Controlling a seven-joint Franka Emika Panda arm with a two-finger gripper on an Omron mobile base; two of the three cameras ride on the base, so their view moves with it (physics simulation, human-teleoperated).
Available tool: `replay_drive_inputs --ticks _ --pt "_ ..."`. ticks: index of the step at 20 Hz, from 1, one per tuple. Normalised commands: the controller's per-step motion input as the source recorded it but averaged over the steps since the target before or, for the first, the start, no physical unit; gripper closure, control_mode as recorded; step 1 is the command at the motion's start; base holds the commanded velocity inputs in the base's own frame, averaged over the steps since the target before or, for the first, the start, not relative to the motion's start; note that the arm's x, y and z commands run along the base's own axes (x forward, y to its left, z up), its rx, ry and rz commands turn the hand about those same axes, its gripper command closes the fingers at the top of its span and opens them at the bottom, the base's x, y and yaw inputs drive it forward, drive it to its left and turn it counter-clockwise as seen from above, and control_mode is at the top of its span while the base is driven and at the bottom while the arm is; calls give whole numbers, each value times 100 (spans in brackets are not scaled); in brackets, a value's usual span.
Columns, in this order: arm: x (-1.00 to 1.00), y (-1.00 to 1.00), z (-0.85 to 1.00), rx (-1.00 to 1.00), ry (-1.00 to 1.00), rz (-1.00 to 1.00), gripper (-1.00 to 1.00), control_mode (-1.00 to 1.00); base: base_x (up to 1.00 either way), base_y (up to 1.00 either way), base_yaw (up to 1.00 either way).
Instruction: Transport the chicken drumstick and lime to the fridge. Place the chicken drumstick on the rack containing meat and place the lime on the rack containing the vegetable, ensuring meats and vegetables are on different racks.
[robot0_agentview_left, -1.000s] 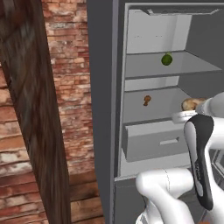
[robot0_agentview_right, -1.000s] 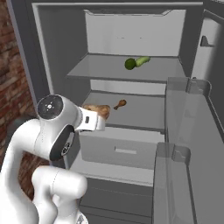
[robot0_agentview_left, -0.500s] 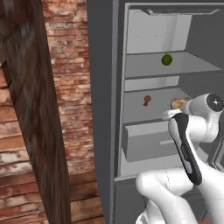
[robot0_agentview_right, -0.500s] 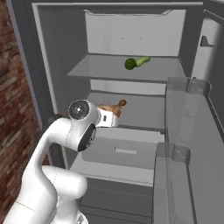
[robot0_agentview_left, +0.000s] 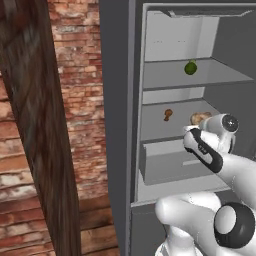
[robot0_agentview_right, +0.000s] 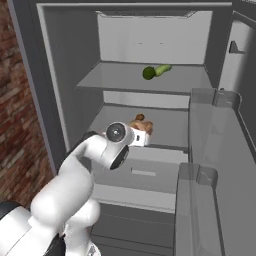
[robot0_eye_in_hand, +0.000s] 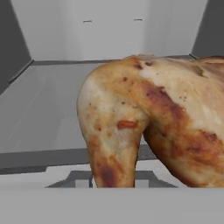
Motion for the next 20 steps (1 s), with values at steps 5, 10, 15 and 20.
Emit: replay_drive_inputs --ticks 5,10,15,20 --pt "74 -26 -3 0 4 0 100 -100 0 0 0" --pt "58 -30 -4 0 9 0 100 -100 0 0 0" --pt "50 -43 -21 0 8 0 100 -100 0 0 0" --pt "38 -33 -35 0 8 0 100 -100 0 0 0"
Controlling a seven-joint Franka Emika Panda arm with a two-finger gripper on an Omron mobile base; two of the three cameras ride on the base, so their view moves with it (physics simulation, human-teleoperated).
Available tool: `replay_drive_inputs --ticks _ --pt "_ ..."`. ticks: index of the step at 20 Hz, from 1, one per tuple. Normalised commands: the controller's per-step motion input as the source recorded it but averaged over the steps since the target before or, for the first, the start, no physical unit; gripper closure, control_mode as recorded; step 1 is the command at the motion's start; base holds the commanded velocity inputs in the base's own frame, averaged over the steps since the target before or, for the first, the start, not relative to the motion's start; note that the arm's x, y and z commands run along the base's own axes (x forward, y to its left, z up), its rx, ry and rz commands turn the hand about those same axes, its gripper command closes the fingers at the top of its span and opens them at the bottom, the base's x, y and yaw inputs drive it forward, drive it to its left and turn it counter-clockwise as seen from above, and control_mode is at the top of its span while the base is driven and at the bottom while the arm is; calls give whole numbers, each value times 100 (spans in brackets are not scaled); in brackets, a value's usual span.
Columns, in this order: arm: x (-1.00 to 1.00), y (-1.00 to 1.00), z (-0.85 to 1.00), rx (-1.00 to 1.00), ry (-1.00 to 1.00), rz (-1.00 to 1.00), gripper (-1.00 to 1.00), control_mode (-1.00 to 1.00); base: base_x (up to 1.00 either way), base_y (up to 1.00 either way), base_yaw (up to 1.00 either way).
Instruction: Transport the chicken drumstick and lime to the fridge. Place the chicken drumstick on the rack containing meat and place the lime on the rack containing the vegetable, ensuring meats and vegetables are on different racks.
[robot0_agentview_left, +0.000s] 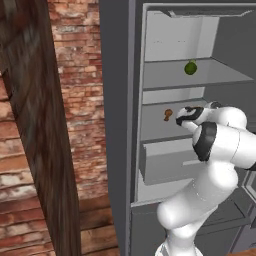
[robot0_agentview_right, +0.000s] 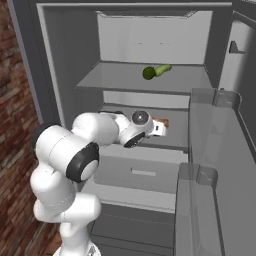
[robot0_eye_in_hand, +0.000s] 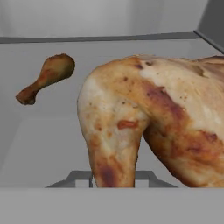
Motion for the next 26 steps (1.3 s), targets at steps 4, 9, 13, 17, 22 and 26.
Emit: replay_drive_inputs --ticks 4,9,13,17,22,26 --pt "15 -29 -47 0 3 0 100 -100 0 0 0" --pt "15 -27 -50 0 0 0 100 -100 0 0 0" --pt "23 -23 -44 0 0 0 100 -100 0 0 0" --pt "11 -8 -43 0 0 0 -100 -100 0 0 0" --pt "0 19 -7 -4 -9 0 -100 -100 0 0 0" --pt "0 65 4 -17 -22 0 -100 -100 0 0 0"
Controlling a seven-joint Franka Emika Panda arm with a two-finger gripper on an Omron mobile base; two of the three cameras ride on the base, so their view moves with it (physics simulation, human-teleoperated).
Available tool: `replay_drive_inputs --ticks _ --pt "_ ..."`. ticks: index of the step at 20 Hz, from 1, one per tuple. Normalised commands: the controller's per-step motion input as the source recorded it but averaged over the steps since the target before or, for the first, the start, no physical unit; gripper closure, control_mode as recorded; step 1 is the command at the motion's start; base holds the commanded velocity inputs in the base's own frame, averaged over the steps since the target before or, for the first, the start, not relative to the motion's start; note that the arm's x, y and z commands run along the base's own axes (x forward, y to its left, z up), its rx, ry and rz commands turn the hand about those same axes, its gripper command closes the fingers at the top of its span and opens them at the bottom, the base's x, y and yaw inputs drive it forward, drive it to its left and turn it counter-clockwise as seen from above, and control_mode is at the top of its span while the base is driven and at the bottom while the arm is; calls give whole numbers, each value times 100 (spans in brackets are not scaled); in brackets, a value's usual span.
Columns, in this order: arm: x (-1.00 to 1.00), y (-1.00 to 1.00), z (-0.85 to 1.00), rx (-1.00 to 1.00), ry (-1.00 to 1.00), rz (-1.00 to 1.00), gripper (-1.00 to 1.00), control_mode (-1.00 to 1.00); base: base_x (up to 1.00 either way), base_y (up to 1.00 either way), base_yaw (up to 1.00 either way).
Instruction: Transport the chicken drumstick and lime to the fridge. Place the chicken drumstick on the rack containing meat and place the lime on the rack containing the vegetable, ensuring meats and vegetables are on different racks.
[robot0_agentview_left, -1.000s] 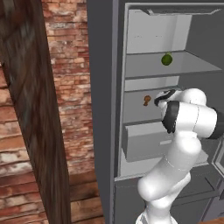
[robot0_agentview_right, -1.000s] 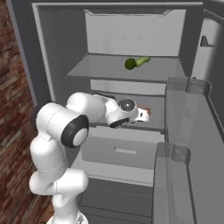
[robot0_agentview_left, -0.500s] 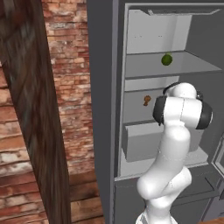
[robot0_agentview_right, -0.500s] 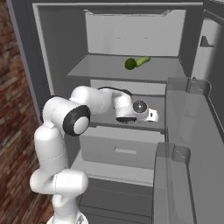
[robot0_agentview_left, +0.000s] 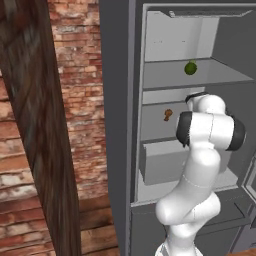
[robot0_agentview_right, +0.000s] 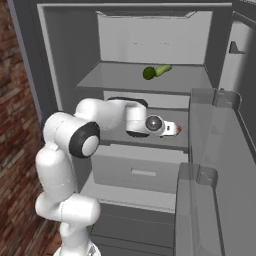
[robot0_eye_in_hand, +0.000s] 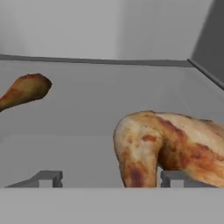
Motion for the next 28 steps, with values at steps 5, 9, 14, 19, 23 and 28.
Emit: replay_drive_inputs --ticks 5,9,14,19,23,28 --pt "-23 37 28 -8 -11 0 -100 -100 0 0 0" --pt "-71 17 63 -8 -10 -1 -100 -100 0 0 0" --pt "-74 17 81 -7 0 -2 -100 -100 0 0 0" --pt "-75 7 100 -8 5 0 -100 -100 0 0 0" --pt "-76 1 100 -6 10 0 -100 -100 0 0 0" --pt "-79 0 100 -4 1 0 -100 -100 0 0 0"
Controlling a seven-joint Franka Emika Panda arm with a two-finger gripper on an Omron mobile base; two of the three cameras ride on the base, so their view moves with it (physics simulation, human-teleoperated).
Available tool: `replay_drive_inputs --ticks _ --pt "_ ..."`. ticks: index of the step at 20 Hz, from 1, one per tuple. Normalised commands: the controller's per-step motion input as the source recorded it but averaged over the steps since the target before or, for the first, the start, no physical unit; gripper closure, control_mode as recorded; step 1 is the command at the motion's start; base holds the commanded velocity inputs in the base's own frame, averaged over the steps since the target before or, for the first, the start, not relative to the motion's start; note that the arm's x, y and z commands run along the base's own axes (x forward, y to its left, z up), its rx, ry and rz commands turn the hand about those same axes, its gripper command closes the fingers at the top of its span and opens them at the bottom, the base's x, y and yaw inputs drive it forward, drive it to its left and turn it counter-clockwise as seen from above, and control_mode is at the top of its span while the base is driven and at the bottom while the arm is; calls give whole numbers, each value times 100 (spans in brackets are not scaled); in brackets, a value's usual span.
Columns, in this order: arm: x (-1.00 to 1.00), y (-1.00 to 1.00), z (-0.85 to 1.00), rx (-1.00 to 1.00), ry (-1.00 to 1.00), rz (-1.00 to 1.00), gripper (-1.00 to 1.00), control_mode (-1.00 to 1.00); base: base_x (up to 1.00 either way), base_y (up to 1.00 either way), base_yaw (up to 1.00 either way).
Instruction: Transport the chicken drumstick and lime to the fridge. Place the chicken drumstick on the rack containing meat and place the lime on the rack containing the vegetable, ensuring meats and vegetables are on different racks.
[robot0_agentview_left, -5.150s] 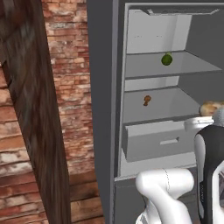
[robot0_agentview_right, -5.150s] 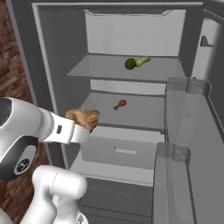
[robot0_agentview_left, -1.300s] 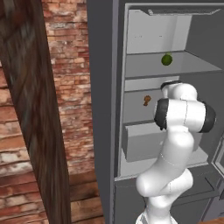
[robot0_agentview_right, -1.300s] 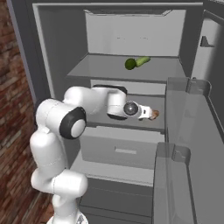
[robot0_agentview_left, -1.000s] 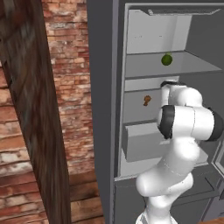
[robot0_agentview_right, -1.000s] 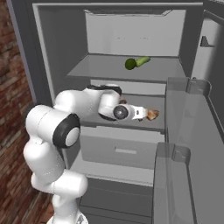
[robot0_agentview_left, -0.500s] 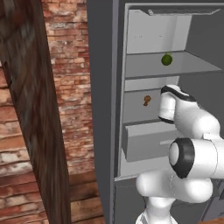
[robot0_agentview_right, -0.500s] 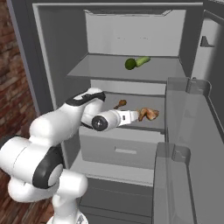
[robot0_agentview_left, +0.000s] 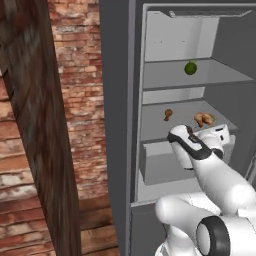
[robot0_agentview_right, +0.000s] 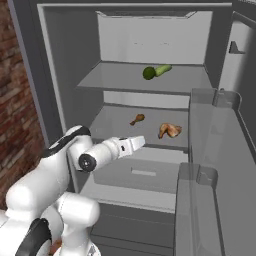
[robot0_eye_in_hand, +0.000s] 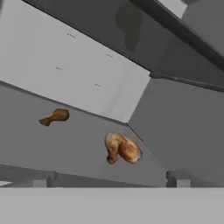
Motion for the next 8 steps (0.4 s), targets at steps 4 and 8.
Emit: replay_drive_inputs --ticks 4,8 --pt "-74 0 100 0 -8 0 -100 -100 0 0 0" --pt "-71 0 100 -2 -16 0 -100 -100 0 0 0"
